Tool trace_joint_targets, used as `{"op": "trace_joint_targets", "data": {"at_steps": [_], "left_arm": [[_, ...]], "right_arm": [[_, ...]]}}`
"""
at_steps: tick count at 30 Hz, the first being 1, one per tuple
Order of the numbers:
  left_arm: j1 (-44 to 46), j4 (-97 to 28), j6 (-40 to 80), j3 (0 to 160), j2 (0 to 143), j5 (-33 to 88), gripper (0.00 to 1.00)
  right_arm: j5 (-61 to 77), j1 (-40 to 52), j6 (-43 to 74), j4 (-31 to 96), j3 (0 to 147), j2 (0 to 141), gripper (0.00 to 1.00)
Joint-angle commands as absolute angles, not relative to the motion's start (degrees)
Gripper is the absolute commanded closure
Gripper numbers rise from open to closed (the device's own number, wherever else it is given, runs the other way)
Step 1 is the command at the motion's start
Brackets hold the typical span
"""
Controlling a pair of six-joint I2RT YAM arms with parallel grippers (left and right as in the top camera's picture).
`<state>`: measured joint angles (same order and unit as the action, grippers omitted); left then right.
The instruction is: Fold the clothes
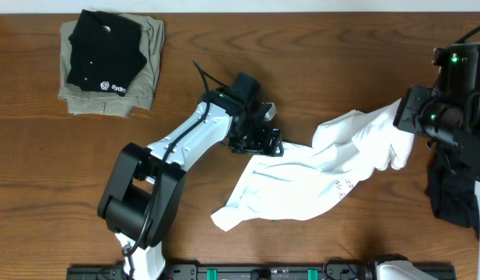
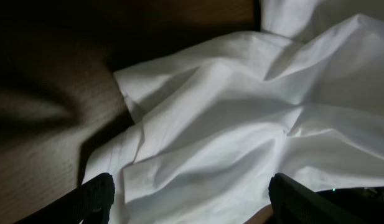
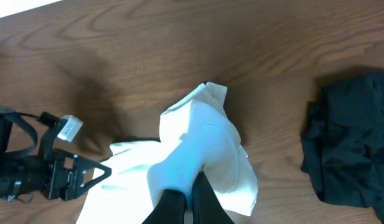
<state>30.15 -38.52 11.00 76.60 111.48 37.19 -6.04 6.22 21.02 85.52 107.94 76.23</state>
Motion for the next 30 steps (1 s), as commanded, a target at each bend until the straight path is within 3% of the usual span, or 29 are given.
{"op": "trace_joint_targets", "data": {"at_steps": [1,21,26,30], "left_arm": [[30.65,-37.17,12.75,77.10,113.23,38.59,0.19],[32.60,-32.95,14.02,77.10,117.89,42.04,0.20],[32.60,-32.82,14.02,77.10,117.89,43.57,0.37],[32.60,-32.82,14.02,77.10,117.86,43.53,0.58]], "right_arm": [[-6.63,5.54,20.08,85.52,108.97,76.29,0.99],[-6.63,5.54,20.08,85.97,108.97,76.31,0.99],[-6.66,5.54,20.05,86.13,108.97,76.31,0.99],[-6.66,5.54,20.05,86.19,108.97,76.31,0.99]]}}
